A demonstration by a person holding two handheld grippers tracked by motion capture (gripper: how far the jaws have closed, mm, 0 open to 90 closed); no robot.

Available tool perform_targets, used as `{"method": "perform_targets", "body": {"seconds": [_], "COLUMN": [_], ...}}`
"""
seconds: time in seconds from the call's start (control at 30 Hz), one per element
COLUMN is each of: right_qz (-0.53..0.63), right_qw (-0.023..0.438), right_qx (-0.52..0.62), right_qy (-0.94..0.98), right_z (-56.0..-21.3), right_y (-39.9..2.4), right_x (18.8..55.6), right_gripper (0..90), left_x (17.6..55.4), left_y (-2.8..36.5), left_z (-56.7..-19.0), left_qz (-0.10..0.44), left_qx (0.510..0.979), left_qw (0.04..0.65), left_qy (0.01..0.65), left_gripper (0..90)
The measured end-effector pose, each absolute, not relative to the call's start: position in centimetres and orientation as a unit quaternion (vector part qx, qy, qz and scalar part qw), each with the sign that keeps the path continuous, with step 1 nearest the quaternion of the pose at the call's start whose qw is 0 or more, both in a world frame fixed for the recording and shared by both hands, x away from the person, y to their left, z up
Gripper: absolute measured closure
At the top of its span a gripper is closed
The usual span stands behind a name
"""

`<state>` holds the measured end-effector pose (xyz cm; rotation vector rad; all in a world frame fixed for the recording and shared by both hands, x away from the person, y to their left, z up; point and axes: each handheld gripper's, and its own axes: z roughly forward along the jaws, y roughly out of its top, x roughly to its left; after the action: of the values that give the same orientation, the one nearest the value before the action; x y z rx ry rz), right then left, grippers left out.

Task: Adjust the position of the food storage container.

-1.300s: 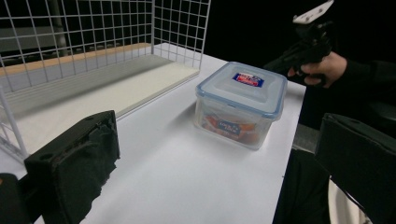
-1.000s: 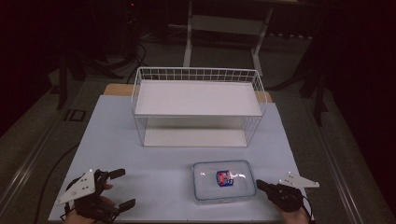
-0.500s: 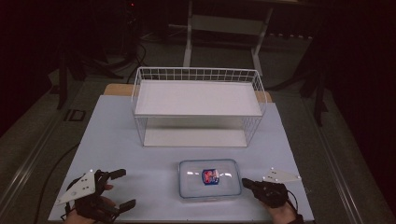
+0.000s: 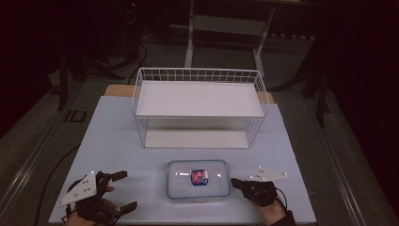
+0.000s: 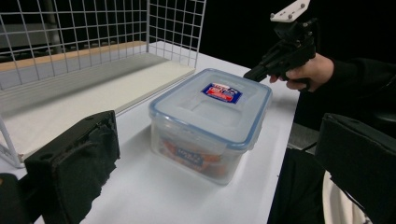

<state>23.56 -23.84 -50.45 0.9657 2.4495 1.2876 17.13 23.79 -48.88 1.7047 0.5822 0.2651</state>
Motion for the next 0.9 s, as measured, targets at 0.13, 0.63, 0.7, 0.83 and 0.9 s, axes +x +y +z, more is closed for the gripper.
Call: {"method": "perform_targets", "body": {"seconds": [0.13, 0.63, 0.7, 0.83, 0.9], "right_qz": [0.437, 0.481, 0.484, 0.503, 0.507], "right_qw": [0.103, 0.127, 0.128, 0.130, 0.128], "right_qx": [0.322, 0.311, 0.310, 0.298, 0.296], "right_qy": [0.834, 0.810, 0.809, 0.801, 0.799], "right_z": [-50.5, -48.8, -48.6, -47.8, -47.6], "right_y": [-23.1, -23.7, -23.6, -23.0, -22.8], "right_x": [23.7, 23.1, 23.0, 22.7, 22.6], "right_gripper": [90.0, 82.0, 80.9, 62.4, 51.2], "left_x": [17.2, 17.2, 17.3, 17.6, 17.8], "left_y": [23.8, 23.2, 23.0, 22.1, 21.8], "left_z": [-48.9, -48.8, -48.7, -48.3, -48.1], "left_qz": [0.116, 0.104, 0.099, 0.087, 0.081], "left_qx": [0.740, 0.734, 0.731, 0.726, 0.725], "left_qw": [0.613, 0.619, 0.624, 0.623, 0.619], "left_qy": [0.252, 0.258, 0.259, 0.276, 0.290], "left_gripper": [0.0, 0.0, 0.0, 0.0, 0.0]}}
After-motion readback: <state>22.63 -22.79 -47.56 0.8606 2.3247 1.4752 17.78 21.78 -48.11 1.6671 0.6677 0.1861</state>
